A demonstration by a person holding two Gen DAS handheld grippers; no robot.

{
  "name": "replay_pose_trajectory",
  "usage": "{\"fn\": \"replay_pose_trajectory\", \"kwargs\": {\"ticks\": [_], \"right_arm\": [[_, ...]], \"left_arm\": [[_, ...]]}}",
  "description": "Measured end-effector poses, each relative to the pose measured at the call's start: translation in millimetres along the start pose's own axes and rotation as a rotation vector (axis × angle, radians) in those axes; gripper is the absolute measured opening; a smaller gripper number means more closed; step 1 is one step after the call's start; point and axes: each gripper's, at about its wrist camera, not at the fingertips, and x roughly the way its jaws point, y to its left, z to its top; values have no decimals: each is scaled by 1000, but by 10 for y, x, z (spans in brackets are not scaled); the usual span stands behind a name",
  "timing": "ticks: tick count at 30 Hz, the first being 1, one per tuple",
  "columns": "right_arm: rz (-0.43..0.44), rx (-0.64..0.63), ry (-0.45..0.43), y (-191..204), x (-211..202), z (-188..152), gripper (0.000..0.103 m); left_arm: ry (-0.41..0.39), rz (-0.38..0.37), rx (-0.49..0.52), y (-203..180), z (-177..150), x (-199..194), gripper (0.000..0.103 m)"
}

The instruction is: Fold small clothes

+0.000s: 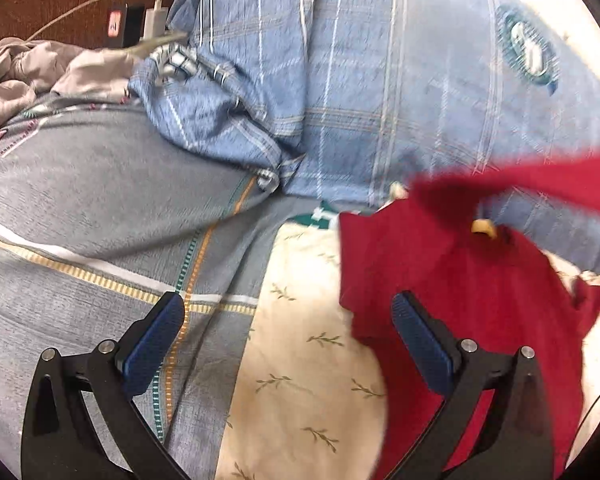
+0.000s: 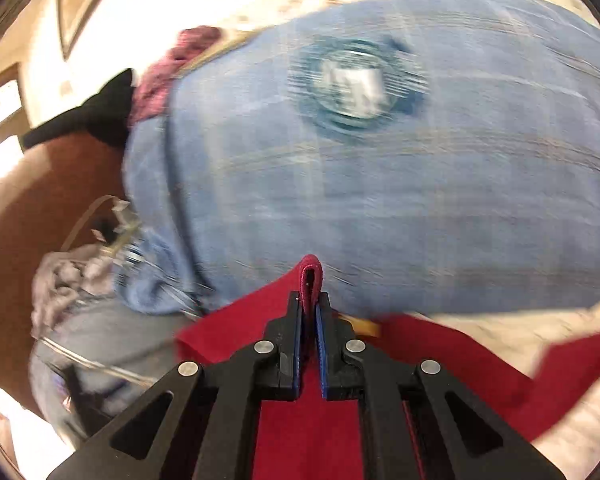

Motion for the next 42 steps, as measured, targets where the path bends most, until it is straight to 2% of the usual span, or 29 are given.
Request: {"fn": "replay_pose_trajectory", "kwargs": {"ticks": [3, 5, 8, 12, 16, 19, 22, 23, 26, 29, 37, 42], "right_arm": [[-72, 70, 62, -525, -2, -235, 5], [-153, 69, 105, -802, 50, -436, 6], [-218, 84, 188, -1090, 215, -669, 5], [-258, 57, 218, -1208, 227, -796, 6], [-278, 48, 242, -1247, 349, -841, 9], [-333, 99, 278, -1427, 419, -907, 17], [-339, 136, 245, -1451, 245, -919, 33], [-341, 127, 232, -1417, 203, -921, 34], [-289, 85, 198, -1250, 128, -870, 37], [-226, 30, 191, -1022, 182, -813, 49], [-80, -171, 283, -376, 948, -737, 54], [29, -263, 343, 22, 1471, -686, 63]], "left_arm": [[-26, -17, -10, 11, 16, -34, 103], [-13, -24, -10, -24, 10, -3, 103], [14, -36, 17, -128, -20, 63, 103], [31, -13, 109, -346, -83, 190, 103], [100, 47, 206, -508, -194, 416, 103], [101, 51, 212, -507, -216, 420, 103], [96, 47, 197, -488, -201, 409, 103], [99, 46, 190, -489, -198, 417, 103], [89, 39, 173, -469, -186, 390, 103], [81, 45, 163, -458, -173, 384, 103], [115, 64, 90, -314, -139, 483, 103], [129, 90, 68, -253, -137, 541, 103]]}}
